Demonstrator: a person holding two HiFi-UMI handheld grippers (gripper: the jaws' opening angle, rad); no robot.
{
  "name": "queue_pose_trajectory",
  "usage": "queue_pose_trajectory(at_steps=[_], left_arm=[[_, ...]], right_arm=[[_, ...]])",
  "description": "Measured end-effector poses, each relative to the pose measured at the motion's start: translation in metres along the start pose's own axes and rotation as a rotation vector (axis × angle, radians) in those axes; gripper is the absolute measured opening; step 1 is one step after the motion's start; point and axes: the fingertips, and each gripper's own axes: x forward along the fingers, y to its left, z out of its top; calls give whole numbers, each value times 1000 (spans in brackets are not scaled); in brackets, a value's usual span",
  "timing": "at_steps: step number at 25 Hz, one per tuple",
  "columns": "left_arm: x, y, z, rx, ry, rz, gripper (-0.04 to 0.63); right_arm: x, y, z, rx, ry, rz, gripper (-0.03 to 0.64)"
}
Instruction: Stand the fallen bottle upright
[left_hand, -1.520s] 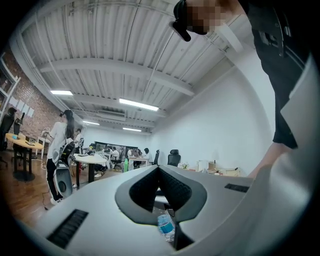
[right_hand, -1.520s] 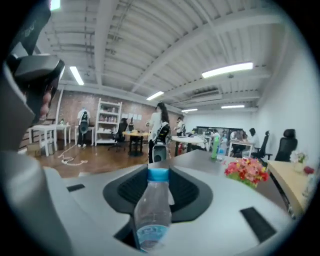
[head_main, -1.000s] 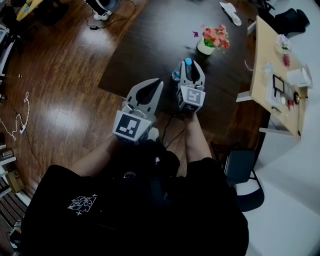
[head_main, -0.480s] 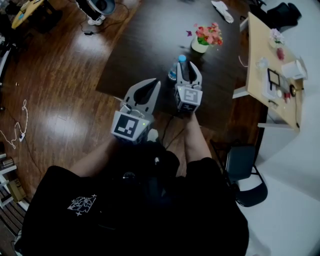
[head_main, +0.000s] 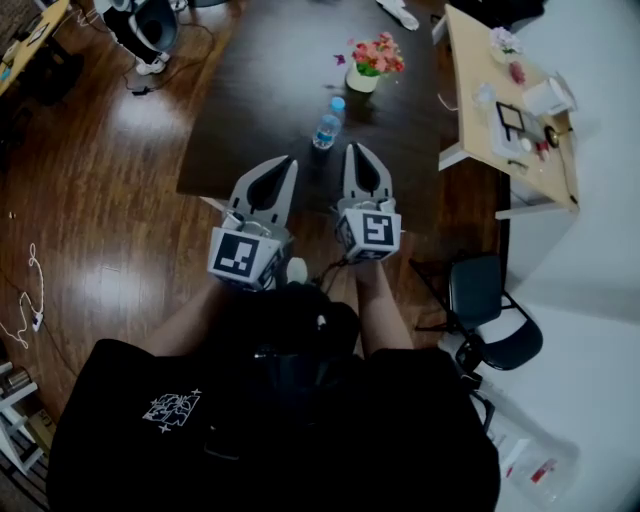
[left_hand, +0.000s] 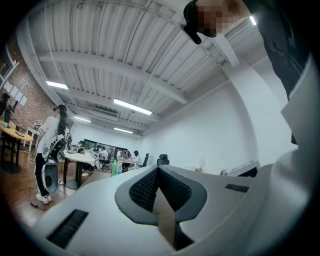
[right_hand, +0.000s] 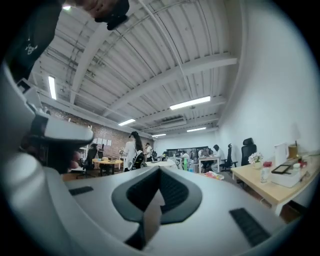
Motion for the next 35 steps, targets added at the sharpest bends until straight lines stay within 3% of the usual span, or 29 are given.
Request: queue_pose_trajectory(at_steps=[4, 10, 17, 27, 35], left_arm=[[-13, -10, 1, -4, -9, -43, -2], [-35, -24, 6, -4, -27, -94, -2], [-56, -29, 9, -11, -35, -123, -2], [-102, -61, 20, -3, -70, -121, -2], [-175, -121, 20, 20, -61, -83, -2]], right_arm=[[-54, 36, 22, 0, 21, -30, 12], [-93, 46, 35, -11, 12, -112, 12], [-124, 64, 57, -21, -22, -143, 12], [-190, 92, 63, -32, -54, -136, 12], [-279, 124, 60, 1, -51, -93, 12]])
